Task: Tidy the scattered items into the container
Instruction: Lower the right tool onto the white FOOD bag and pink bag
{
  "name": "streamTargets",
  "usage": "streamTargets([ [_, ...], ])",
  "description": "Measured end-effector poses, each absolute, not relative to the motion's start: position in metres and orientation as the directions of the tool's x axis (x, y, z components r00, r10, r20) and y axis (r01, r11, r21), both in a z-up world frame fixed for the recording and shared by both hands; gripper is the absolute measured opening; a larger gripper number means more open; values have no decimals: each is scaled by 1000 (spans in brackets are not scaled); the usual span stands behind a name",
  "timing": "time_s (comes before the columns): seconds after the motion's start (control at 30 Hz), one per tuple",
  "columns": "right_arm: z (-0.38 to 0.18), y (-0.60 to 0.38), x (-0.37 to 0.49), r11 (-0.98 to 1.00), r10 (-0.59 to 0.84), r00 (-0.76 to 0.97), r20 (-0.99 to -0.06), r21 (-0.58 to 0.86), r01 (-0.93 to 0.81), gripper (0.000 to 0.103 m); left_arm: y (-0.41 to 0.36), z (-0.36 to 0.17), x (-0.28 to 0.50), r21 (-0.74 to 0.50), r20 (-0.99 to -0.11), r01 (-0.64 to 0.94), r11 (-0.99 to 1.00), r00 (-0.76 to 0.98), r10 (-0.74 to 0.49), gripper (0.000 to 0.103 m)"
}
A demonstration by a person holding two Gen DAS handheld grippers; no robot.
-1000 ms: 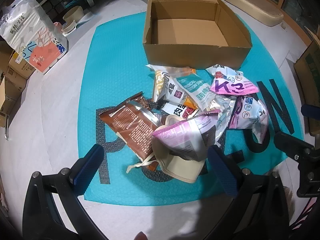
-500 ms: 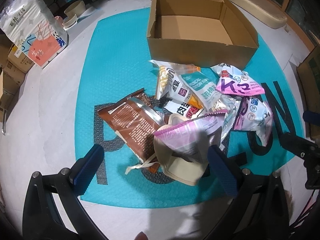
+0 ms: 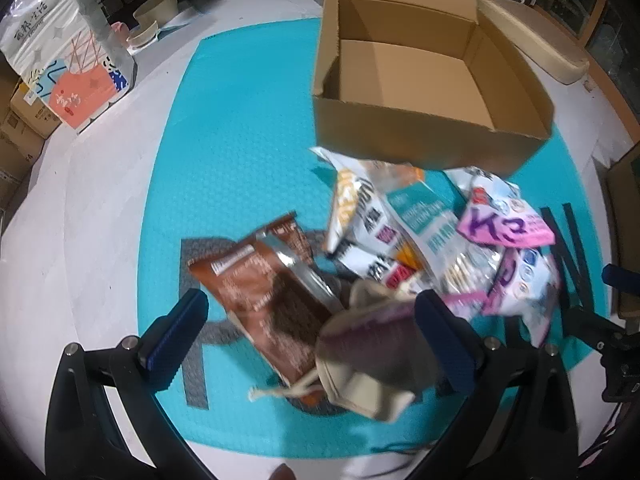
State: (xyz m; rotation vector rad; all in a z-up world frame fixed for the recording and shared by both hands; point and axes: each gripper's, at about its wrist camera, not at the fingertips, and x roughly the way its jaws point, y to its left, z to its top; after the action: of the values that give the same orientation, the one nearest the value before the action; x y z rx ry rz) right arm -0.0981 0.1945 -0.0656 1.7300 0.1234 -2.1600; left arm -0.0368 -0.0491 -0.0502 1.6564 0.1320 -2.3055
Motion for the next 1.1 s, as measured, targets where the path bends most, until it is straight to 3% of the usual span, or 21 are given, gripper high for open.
streamTargets([
  [0.4,-90,182,-139,-933,-235,-168,-957,174,316,103,-69,-73,-79,101,-938,318,-943,-285,-197,103],
  [0.87,-120,174,-173,-935,-242,-123,-963,197,297,103,-76,-108,-103,-2,-956,242,-970,-286,-69,103],
  [1.1,-133,172,-181,-936,-282,-85,-956,254,242,102,-81,-105,-110,-7,-955,276,-961,-287,-75,103],
])
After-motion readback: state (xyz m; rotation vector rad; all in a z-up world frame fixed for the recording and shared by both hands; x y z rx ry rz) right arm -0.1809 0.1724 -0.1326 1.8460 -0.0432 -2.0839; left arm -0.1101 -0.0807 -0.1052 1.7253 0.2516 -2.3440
